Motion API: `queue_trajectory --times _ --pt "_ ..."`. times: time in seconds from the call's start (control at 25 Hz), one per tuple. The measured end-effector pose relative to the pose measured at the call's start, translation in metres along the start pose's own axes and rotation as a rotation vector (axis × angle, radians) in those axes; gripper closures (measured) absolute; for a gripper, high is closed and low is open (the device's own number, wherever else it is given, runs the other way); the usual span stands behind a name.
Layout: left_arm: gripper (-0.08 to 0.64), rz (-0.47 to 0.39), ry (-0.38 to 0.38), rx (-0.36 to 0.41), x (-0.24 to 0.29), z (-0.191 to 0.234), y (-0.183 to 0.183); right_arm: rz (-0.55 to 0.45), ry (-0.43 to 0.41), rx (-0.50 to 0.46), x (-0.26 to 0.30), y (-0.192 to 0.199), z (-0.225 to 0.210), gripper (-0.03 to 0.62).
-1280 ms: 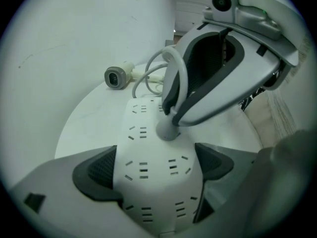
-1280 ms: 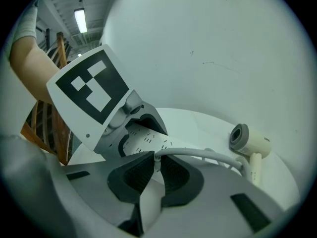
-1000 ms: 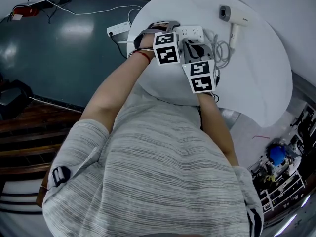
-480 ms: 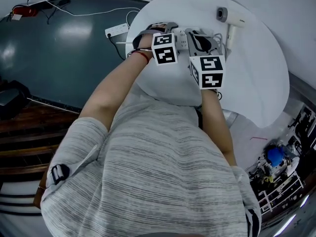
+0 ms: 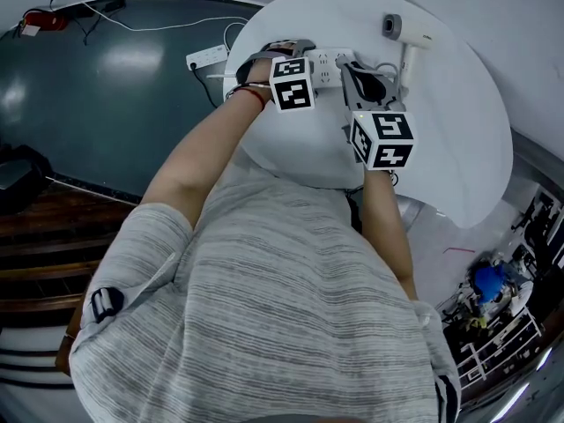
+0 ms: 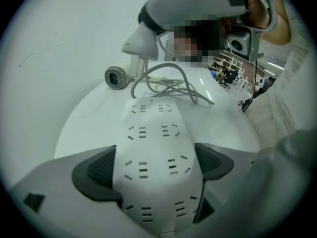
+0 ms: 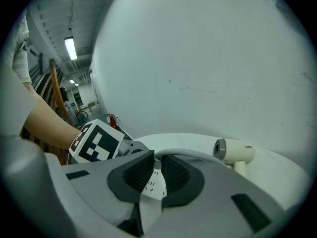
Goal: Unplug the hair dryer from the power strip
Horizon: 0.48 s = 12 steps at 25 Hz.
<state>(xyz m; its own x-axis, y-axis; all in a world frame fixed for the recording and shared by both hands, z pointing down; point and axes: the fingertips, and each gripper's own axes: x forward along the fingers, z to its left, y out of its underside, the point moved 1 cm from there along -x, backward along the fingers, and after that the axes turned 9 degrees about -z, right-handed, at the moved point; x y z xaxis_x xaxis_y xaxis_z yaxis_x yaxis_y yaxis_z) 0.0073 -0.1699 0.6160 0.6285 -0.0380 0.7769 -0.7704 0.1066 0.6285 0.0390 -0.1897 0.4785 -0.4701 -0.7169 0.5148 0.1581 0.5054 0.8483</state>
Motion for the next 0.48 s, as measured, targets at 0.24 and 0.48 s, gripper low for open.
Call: queue_trajectory --times 0.24,0.48 --pt "0.078 -0.019 -0.011 0.011 -0.002 -0.001 0.000 0.024 0.006 0.007 -0.021 0.021 0.006 0.535" --pt "0.077 -0.133 -0.120 0.062 -0.017 0.004 -0.009 0.031 0.005 -0.002 -0.036 0.045 0.012 0.535"
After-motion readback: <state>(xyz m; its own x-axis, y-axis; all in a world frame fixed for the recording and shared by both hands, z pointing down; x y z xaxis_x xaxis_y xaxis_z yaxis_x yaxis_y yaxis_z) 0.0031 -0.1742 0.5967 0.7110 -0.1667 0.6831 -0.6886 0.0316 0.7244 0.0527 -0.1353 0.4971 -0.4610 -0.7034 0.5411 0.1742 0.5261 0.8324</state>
